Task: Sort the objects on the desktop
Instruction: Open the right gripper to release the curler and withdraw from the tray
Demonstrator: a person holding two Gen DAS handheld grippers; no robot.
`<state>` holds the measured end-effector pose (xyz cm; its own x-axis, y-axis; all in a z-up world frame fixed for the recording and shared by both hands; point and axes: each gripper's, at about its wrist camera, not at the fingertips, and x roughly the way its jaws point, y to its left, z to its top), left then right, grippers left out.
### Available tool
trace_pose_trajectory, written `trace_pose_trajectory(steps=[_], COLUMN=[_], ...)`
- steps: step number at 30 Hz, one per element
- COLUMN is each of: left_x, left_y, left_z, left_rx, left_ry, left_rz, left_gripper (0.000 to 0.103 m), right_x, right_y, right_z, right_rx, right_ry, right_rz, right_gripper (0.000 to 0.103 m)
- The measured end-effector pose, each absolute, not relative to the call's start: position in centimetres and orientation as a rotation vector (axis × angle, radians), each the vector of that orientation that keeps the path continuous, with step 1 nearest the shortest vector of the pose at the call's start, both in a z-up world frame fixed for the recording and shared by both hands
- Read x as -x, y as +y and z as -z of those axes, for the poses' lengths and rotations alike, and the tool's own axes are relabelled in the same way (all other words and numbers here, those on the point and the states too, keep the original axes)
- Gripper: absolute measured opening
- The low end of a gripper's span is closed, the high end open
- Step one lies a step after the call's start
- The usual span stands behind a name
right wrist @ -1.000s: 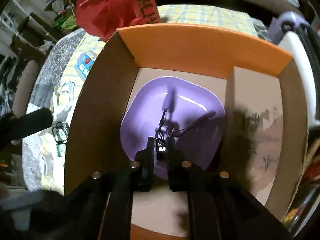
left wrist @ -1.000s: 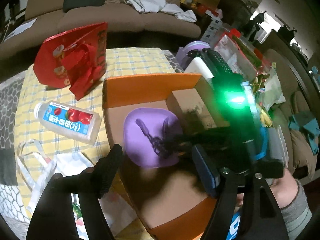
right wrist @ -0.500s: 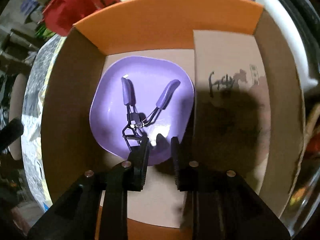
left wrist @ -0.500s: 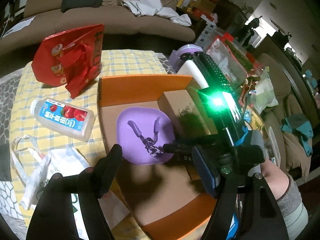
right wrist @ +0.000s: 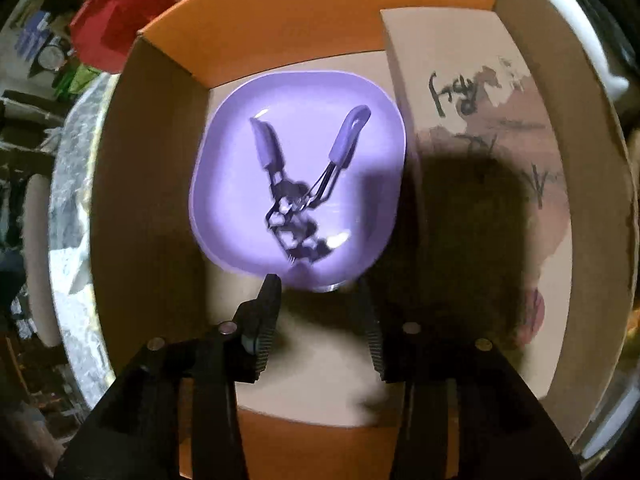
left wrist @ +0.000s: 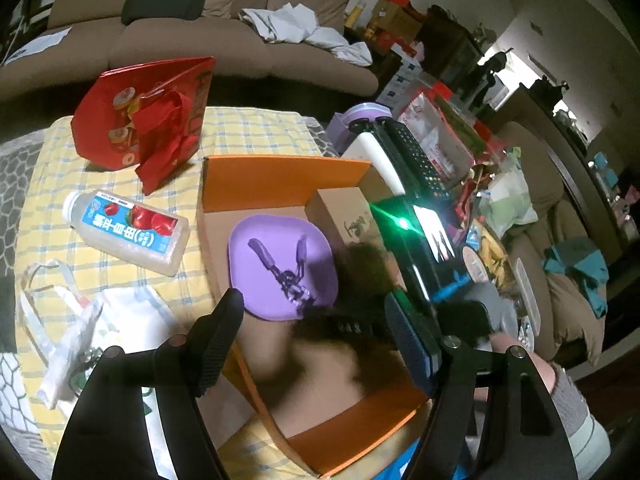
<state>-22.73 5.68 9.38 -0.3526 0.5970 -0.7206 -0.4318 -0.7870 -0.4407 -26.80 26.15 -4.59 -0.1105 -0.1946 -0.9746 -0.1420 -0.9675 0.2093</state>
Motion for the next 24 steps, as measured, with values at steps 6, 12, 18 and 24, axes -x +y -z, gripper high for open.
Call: trace_pose_trajectory(steps=[6, 12, 18, 24], left_x=[23.0, 23.6, 22.9, 21.8], left_y=[4.0, 2.8, 2.4, 1.0], left_z=[-9.2, -8.7, -8.3, -9.1], left_rx=[1.247, 1.264, 1.278, 1.291], left_ry=[-0.252, -0.252, -0.276, -0.337], left_rz=[-2.162, -2.187, -2.182, -2.207], left_gripper=[0.076, 0.076, 0.094, 0.103], right_x=[29.2, 30.1, 27.9, 25.5], right_y=[25.2, 24.7, 26.2, 27.4], right_z=[4.7, 4.8, 2.0, -4.9], right_rx=[-2.037, -2.039, -1.954, -1.725], right_ry=[-0.273, -0.288, -0.434, -0.444], right_rz=[2.335, 2.307, 2.255, 2.301], right_gripper=[0.039, 0.043, 0.05, 0.077])
